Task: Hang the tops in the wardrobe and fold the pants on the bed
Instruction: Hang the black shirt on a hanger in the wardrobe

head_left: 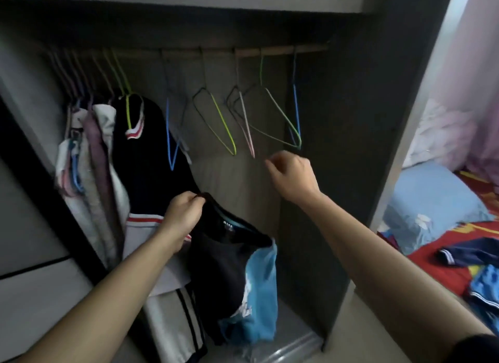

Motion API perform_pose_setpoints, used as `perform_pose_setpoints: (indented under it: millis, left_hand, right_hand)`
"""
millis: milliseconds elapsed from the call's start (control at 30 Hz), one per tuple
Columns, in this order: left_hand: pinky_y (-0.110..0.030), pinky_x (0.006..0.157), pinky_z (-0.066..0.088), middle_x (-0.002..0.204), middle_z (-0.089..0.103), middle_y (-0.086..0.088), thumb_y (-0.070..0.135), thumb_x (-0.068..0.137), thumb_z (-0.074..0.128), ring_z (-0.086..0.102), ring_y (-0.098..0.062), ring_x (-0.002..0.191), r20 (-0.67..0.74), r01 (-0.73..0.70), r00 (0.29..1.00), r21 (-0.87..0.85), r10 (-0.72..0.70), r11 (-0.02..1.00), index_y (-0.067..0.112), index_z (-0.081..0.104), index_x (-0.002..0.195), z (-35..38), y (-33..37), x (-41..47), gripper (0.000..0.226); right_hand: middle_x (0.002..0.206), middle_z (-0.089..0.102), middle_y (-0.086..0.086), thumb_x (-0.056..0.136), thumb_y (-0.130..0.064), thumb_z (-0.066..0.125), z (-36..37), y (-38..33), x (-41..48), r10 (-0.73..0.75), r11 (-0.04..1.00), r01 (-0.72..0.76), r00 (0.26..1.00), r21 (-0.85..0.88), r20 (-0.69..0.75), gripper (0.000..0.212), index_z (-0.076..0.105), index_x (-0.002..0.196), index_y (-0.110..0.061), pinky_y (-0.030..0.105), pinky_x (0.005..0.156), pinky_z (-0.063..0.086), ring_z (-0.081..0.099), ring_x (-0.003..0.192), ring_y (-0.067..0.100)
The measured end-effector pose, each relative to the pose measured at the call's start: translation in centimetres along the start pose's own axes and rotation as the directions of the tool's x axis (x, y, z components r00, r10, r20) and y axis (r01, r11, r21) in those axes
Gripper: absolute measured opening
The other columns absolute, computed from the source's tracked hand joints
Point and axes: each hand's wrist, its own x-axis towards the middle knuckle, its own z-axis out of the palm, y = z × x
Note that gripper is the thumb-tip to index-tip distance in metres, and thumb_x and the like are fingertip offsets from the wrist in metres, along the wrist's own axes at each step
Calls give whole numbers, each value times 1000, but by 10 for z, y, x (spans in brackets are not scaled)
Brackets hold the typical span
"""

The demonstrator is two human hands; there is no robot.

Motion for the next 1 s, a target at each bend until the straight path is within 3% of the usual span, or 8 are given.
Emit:
perform_pose_setpoints:
  millis: [233, 333, 433, 533, 600, 667, 833, 1000]
  left_hand:
    - [-32, 70, 45, 81, 63, -10, 7, 92, 52, 58, -22, 76, -196, 137, 971, -29, -140, 990, 8, 64, 85, -17, -11, 12, 14]
    - [-29, 68, 47, 77, 63, -8, 2, 91, 54, 59, -19, 73, -233, 171, 953, -109, -192, 979, 14, 63, 80, -23, -9, 11, 19]
    - [-28, 66, 48, 75, 64, -6, 0, 90, 55, 60, -18, 72, -268, 179, 940, -136, -210, 974, 15, 63, 79, -23, -6, 3, 21]
    - [-30, 70, 52, 78, 67, -8, 3, 89, 57, 63, -20, 73, -310, 184, 924, -148, -222, 972, 11, 65, 85, -28, -3, -6, 12]
    - [-38, 81, 55, 85, 70, -12, 7, 87, 59, 67, -26, 82, -312, 188, 923, -143, -224, 972, 11, 67, 87, -34, -3, -9, 9]
    - [-43, 87, 54, 90, 71, -15, 8, 85, 60, 67, -29, 86, -310, 192, 924, -135, -225, 972, 11, 67, 87, -38, -5, -10, 8]
    - [-41, 82, 55, 88, 71, -12, 11, 85, 61, 66, -26, 85, -292, 198, 930, -111, -222, 974, 11, 67, 89, -36, -10, -12, 7]
    - [-45, 89, 53, 93, 71, -10, 22, 77, 64, 66, -29, 93, -207, 225, 947, -113, -244, 968, 21, 65, 88, -24, -28, -11, 11]
  right_hand:
    - [130, 57, 21, 92, -28, 62, 32, -55, 100, -207, 959, 213, 977, 187, -53, 59, 44, 140, 3, 34, 100, 36, 51, 124, 35]
    - [138, 51, 22, 91, -35, 65, 51, -66, 132, -81, 982, 47, 980, 185, 183, 73, 33, 145, 2, 34, 99, 40, 49, 128, 35]
    - [120, 62, 19, 89, -41, 63, 81, -65, 154, 30, 919, -193, 904, 344, 426, 48, 54, 119, -5, 34, 76, 52, 65, 108, 35]
    - [114, 65, 19, 91, -34, 45, 92, -70, 158, 87, 796, -255, 945, 549, 314, 37, 64, 109, -8, 48, 84, 57, 64, 106, 41]
    - [115, 66, 16, 97, -29, 40, 73, -81, 142, 99, 791, -181, 981, 584, 170, 36, 65, 114, -9, 39, 89, 50, 60, 106, 35]
    - [100, 64, 9, 103, -33, 38, 62, -80, 125, 88, 800, -116, 993, 588, 77, 34, 62, 106, -10, 30, 74, 36, 55, 94, 28]
    - [66, 49, -3, 101, -45, 46, 56, -51, 58, 82, 788, -70, 997, 612, 8, 42, 40, 71, -16, 33, 64, 32, 44, 67, 18]
    - [54, 31, -10, 100, -41, 54, 72, 8, -30, 16, 830, -35, 999, 556, 40, 49, 29, 65, -18, 29, 52, 28, 26, 54, 5]
